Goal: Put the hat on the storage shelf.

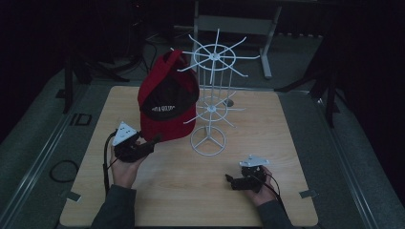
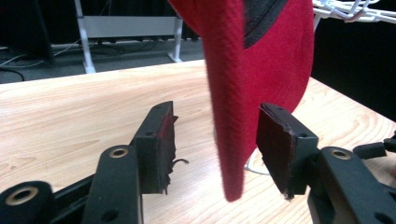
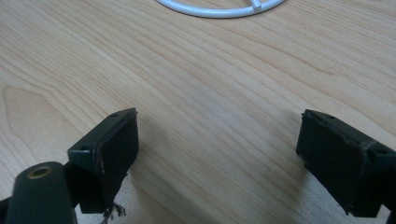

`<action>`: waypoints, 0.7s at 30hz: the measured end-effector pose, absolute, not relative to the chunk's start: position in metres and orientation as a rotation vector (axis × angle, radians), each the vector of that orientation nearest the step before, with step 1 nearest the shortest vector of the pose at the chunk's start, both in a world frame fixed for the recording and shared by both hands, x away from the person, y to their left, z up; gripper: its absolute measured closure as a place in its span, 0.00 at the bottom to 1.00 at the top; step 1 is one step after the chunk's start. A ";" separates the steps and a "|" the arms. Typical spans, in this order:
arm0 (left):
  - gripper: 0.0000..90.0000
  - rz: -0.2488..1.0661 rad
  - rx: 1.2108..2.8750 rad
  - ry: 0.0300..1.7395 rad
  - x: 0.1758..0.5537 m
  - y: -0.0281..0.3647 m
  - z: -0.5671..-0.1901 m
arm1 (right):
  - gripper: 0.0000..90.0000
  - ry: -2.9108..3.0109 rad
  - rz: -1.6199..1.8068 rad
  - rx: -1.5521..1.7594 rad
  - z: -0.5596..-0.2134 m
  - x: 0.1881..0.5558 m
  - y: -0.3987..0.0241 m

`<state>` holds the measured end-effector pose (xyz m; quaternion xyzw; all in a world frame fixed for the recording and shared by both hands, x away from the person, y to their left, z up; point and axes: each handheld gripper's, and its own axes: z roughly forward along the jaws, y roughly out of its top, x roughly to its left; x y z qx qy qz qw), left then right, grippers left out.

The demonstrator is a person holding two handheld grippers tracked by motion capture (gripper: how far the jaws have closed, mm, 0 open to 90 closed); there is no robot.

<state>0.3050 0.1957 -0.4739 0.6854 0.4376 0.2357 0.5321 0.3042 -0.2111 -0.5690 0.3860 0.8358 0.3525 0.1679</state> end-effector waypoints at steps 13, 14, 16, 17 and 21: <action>0.45 0.580 1.610 1.032 0.302 0.211 -0.470 | 0.14 2.378 1.003 1.098 -0.569 0.304 -0.211; 0.45 0.581 1.605 1.034 0.301 0.213 -0.469 | 0.14 2.378 1.003 1.098 -0.569 0.304 -0.211; 0.45 0.587 1.593 1.033 0.300 0.216 -0.468 | 0.14 2.378 1.003 1.098 -0.569 0.304 -0.211; 0.45 0.593 1.581 1.028 0.299 0.218 -0.467 | 0.14 2.378 1.002 1.098 -0.569 0.304 -0.211; 0.46 0.595 1.552 1.017 0.296 0.225 -0.462 | 0.14 2.378 1.002 1.098 -0.569 0.304 -0.211</action>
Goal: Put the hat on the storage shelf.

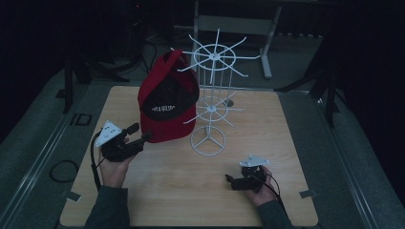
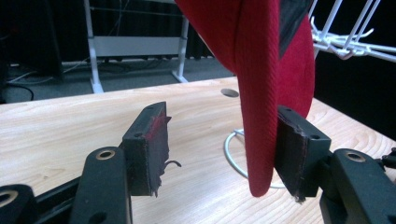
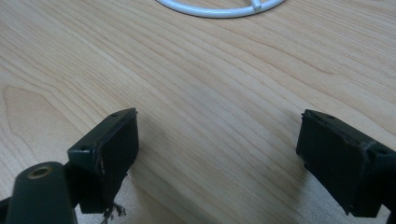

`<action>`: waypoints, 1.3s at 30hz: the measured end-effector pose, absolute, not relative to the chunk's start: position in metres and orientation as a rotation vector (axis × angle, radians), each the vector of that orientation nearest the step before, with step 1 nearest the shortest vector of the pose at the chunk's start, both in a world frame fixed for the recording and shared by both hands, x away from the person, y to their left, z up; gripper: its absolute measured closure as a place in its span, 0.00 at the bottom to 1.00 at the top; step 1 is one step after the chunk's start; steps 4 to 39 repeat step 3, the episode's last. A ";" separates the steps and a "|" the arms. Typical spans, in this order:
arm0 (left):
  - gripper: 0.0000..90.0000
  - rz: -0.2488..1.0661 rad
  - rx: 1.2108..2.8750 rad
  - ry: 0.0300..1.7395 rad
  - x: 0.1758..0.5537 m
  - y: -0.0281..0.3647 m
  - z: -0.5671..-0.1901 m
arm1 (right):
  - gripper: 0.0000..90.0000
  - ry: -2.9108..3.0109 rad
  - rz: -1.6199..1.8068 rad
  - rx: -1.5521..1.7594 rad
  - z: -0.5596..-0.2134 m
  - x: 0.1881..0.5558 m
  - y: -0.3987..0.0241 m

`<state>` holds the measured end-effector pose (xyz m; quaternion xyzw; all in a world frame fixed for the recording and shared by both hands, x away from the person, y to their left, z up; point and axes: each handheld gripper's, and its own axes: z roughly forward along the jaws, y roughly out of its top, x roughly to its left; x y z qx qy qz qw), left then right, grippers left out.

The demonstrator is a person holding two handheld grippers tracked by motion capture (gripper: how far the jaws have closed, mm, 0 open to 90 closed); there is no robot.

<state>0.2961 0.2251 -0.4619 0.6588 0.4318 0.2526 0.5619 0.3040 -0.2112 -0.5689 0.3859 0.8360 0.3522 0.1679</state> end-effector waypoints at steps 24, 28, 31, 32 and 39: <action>0.45 0.591 1.549 1.016 0.296 0.228 -0.461 | 0.14 2.378 1.002 1.097 -0.569 0.304 -0.211; 0.45 0.591 1.549 1.016 0.296 0.228 -0.461 | 0.14 2.378 1.002 1.097 -0.569 0.304 -0.211; 0.45 0.591 1.549 1.016 0.296 0.228 -0.461 | 0.14 2.378 1.002 1.097 -0.569 0.304 -0.211; 0.45 0.591 1.549 1.016 0.296 0.228 -0.461 | 0.14 2.378 1.002 1.097 -0.569 0.304 -0.211; 0.45 0.591 1.549 1.016 0.296 0.228 -0.461 | 0.14 2.378 1.002 1.097 -0.569 0.304 -0.211</action>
